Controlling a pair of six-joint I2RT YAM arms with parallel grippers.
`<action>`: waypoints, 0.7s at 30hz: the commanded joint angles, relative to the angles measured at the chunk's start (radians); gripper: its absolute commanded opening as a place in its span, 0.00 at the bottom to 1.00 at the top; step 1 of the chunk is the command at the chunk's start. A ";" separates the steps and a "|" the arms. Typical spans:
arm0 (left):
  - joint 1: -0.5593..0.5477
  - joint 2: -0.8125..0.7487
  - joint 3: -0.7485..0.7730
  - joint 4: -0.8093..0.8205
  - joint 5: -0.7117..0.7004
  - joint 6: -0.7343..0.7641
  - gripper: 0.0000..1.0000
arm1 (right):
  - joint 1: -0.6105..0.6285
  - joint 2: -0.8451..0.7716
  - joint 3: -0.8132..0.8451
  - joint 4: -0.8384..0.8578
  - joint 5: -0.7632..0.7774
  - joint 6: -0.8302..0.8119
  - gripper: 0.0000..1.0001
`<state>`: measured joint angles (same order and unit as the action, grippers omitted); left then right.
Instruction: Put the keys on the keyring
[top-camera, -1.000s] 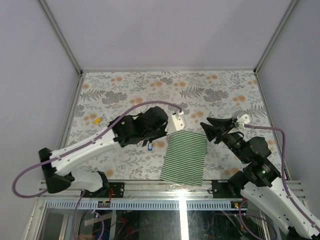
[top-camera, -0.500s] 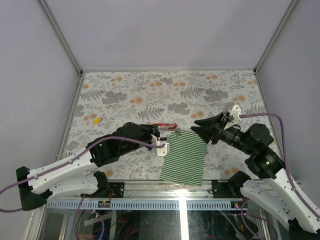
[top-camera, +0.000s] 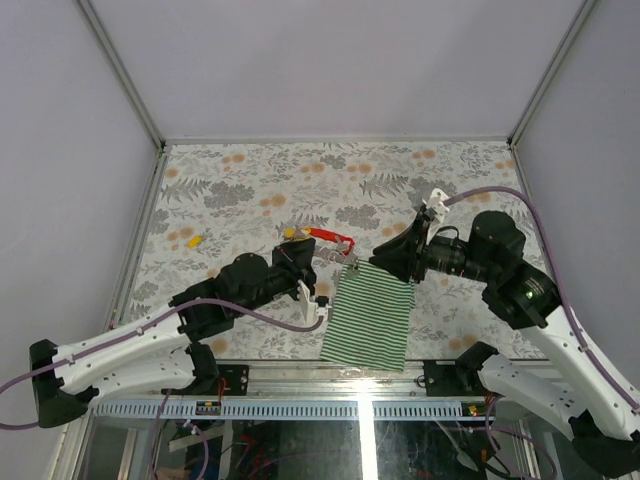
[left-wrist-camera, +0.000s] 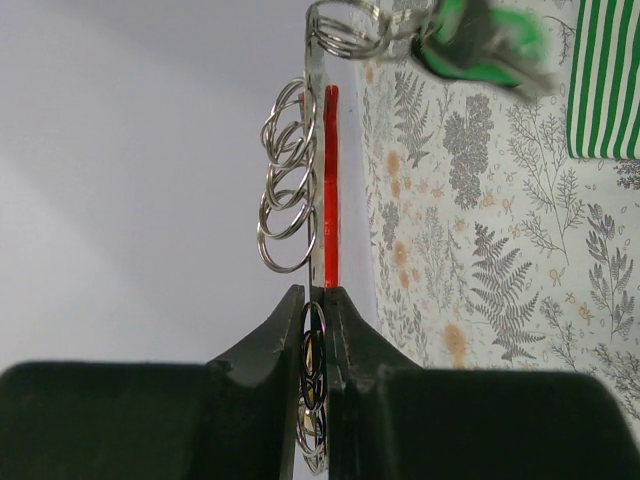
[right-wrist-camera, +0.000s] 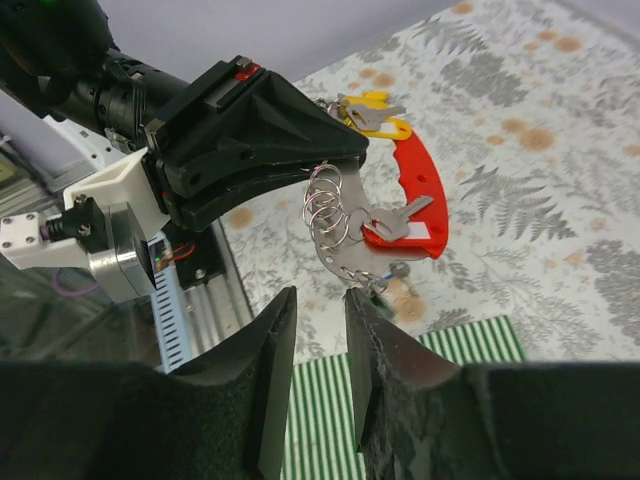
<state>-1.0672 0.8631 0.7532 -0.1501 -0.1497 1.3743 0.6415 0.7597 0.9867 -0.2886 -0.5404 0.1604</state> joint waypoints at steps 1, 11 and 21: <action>-0.009 -0.047 -0.006 0.122 0.078 0.065 0.00 | 0.004 0.073 0.124 -0.094 -0.088 0.015 0.32; -0.010 -0.068 -0.019 0.085 0.123 0.060 0.00 | 0.004 0.264 0.301 -0.239 -0.139 0.118 0.28; -0.011 -0.073 -0.017 0.045 0.145 0.066 0.00 | 0.004 0.323 0.292 -0.209 -0.233 0.118 0.37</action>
<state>-1.0729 0.8127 0.7372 -0.1562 -0.0250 1.4220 0.6415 1.0695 1.2449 -0.5121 -0.7326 0.2592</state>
